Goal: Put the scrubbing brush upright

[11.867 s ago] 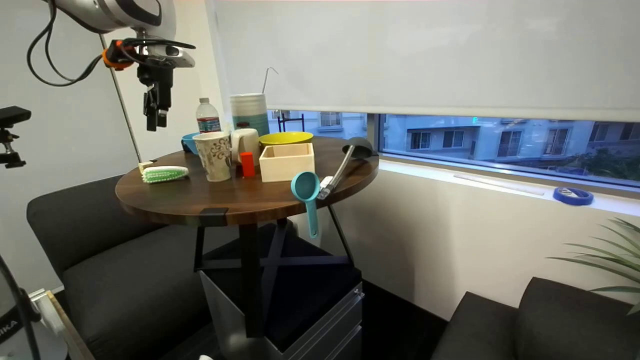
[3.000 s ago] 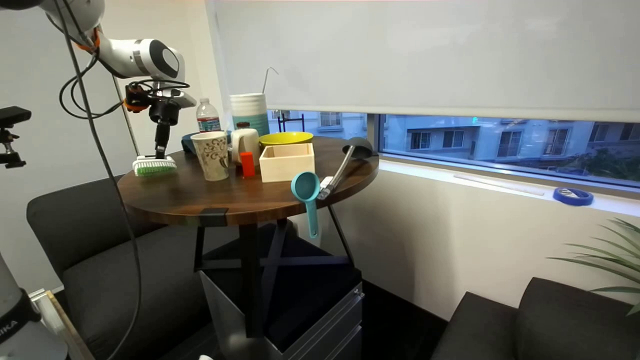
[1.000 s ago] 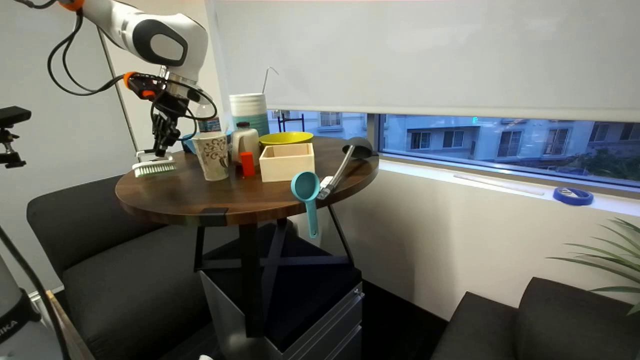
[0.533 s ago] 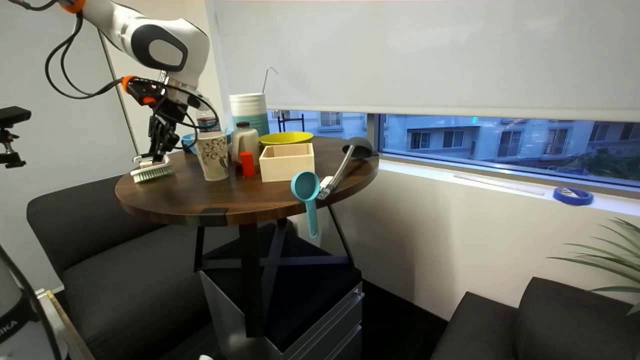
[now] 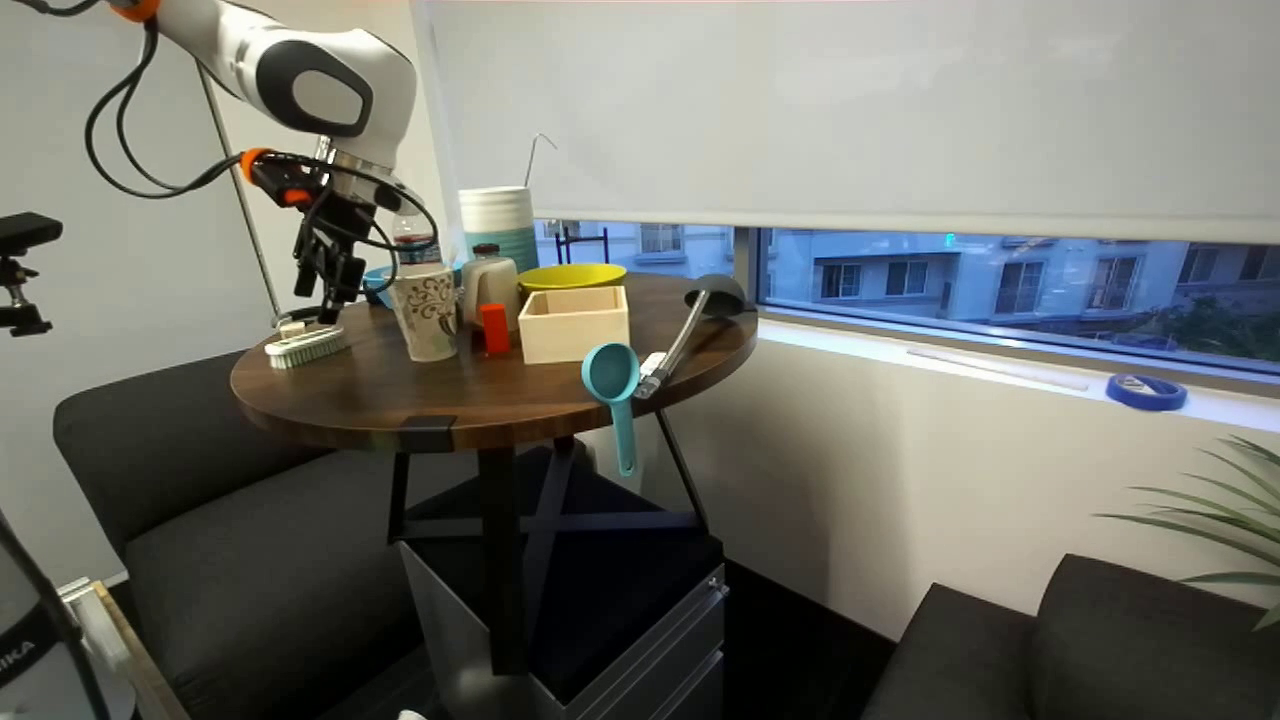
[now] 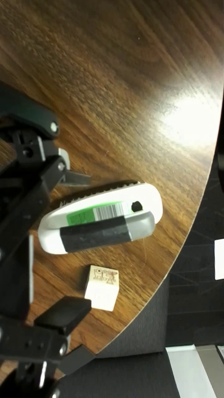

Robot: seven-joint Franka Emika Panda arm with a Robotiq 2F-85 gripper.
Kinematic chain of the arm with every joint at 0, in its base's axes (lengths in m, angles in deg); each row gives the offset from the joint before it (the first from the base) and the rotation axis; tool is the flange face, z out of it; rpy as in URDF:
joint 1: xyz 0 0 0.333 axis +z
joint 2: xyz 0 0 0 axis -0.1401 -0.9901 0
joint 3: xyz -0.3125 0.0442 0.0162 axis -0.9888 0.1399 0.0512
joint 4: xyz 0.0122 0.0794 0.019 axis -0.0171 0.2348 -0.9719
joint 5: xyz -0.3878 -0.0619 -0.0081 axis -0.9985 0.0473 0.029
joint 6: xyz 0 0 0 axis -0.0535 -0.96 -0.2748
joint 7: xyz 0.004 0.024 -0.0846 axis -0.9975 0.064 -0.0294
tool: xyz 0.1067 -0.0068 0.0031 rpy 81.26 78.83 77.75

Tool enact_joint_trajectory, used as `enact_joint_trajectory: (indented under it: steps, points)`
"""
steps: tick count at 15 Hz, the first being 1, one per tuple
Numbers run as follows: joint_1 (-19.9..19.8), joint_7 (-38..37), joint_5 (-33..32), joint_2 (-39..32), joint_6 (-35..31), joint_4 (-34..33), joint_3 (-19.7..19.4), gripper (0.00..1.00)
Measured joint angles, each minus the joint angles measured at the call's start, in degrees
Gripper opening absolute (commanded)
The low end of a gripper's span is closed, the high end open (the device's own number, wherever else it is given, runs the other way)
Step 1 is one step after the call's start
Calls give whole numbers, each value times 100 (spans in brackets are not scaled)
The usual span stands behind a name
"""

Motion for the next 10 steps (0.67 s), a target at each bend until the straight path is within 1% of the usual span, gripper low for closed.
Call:
enact_joint_trajectory:
  steps: [2,5,10]
  points:
    - [0,-93,-320,211,3,-16,70,100]
    - [4,-348,-810,612,4,-29,277,100]
    - [29,-696,-1315,1168,4,-61,678,100]
